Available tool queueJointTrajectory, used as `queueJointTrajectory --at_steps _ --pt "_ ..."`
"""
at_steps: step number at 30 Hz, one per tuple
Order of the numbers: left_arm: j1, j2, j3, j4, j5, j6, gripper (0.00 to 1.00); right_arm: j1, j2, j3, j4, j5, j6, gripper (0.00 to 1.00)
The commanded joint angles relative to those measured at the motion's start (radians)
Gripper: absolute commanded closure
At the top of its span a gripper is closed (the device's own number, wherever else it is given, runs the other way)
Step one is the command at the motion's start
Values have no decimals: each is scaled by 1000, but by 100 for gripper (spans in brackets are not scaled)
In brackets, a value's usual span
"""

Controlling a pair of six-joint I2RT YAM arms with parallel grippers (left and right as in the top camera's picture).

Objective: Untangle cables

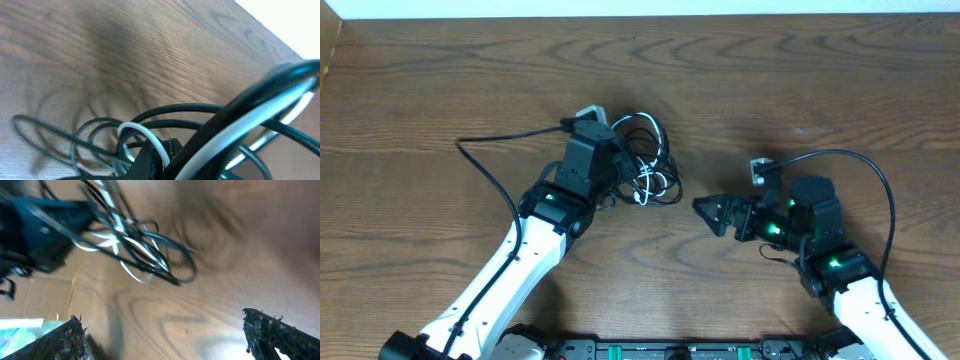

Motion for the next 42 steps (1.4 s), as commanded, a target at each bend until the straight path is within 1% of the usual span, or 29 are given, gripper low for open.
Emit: queueJointTrajectory --at_steps 1,4,6,9,11,18,22,24,27,28,30,33,35,37,42 --pt "-12 0 16 -3 -26 -144 93 59 -6 4 53 113 42 1" --pt "-29 0 16 -3 -26 -219 93 110 -6 4 63 199 6 1" --pt "-43 0 16 -4 -20 -247 93 143 -6 4 63 267 -37 1" --pt "-74 0 16 -15 -14 -246 93 177 -6 4 79 342 -80 1" --pt "-99 0 16 -19 7 -225 93 185 -6 4 86 400 -81 1" --pt "-178 0 16 -14 177 -29 93 185 -5 4 119 463 -71 1" --pt "-199 0 16 -10 274 44 93 185 -3 4 110 520 -61 1" --pt "-199 -3 16 -9 311 59 93 185 -3 4 103 529 -61 1" --pt "-198 -14 16 5 349 72 93 185 10 4 77 576 -34 5" --pt "-199 -19 16 17 373 97 93 184 18 4 69 595 -23 6" --pt "-198 -36 16 46 438 155 93 185 39 4 46 634 0 12" --pt "-196 -76 16 49 485 248 93 183 71 4 -6 713 30 20" --pt "-194 -114 16 15 484 349 93 172 75 4 -51 766 60 22" --pt "-181 -154 16 -35 484 451 93 149 71 5 -81 787 61 22" --pt "-80 -263 16 -171 483 606 93 44 68 5 -150 777 61 22"
